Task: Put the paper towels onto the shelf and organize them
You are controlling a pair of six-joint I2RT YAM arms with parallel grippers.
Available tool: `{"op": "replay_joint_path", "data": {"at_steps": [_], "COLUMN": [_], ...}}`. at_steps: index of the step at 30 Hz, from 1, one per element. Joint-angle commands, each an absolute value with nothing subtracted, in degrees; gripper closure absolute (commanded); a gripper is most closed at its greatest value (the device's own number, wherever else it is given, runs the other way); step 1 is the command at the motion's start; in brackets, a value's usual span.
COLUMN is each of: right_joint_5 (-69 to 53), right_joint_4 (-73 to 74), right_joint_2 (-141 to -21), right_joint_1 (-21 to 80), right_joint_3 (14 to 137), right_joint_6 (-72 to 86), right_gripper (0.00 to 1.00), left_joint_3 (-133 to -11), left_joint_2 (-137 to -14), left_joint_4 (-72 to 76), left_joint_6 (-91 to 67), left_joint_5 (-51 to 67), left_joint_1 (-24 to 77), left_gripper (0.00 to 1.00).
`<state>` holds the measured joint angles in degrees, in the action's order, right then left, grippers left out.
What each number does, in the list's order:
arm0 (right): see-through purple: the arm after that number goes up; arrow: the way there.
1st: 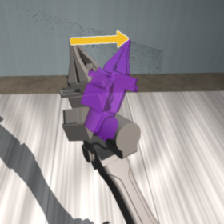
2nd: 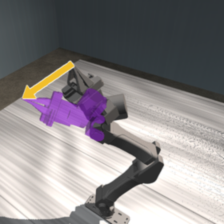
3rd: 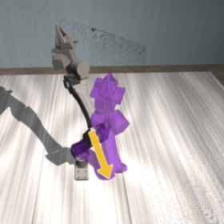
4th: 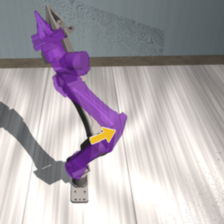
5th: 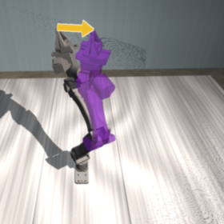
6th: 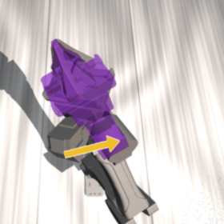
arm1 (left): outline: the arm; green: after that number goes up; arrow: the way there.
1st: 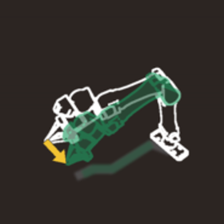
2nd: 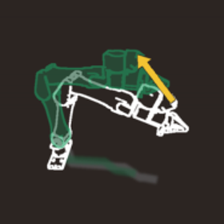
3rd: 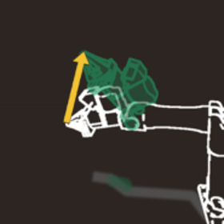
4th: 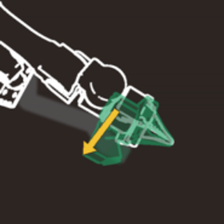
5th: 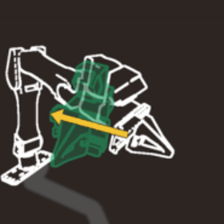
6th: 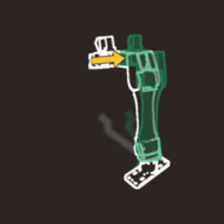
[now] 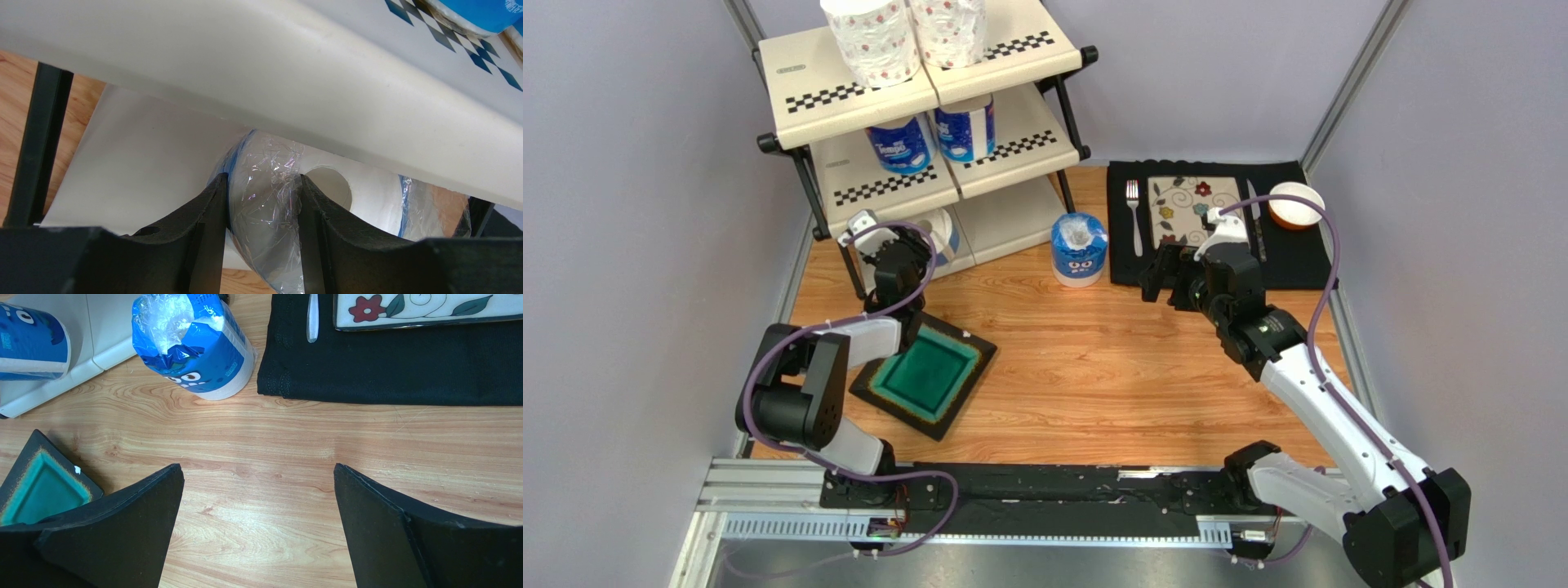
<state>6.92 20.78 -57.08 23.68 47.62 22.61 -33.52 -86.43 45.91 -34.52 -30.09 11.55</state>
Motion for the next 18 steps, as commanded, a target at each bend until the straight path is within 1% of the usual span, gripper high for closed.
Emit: {"op": "replay_joint_path", "data": {"at_steps": [1, 12, 14, 15, 16, 18], "right_joint_5": [6.68, 6.68, 6.5, 6.5, 6.42, 6.33], "right_joint_4": [20.13, 20.3, 20.3, 20.3, 20.22, 20.3], "right_joint_2": [-57.22, -57.39, -57.57, -57.66, -57.66, -57.66], "right_joint_1": [23.73, 23.64, 23.64, 23.64, 23.64, 23.64], "right_joint_3": [47.9, 48.16, 48.16, 48.16, 48.16, 48.16], "right_joint_6": [21.97, 21.8, 21.97, 21.97, 21.89, 21.89], "right_gripper": [0.04, 0.04, 0.04, 0.04, 0.04, 0.04], "left_joint_3": [-35.59, -36.91, -37.0, -37.09, -37.09, -37.0], "left_joint_2": [-88.15, -90.79, -90.88, -90.97, -90.88, -90.79], "left_joint_4": [55.01, 55.99, 55.72, 55.46, 54.94, 54.49], "left_joint_6": [-38.14, -35.78, -35.51, -35.42, -35.42, -35.86], "left_joint_5": [-30.06, -30.5, -30.59, -30.59, -30.41, -30.41], "left_joint_1": [11.69, 11.69, 11.69, 11.69, 11.69, 11.69], "left_gripper": [0.7, 0.67, 0.64, 0.62, 0.55, 0.45]}}
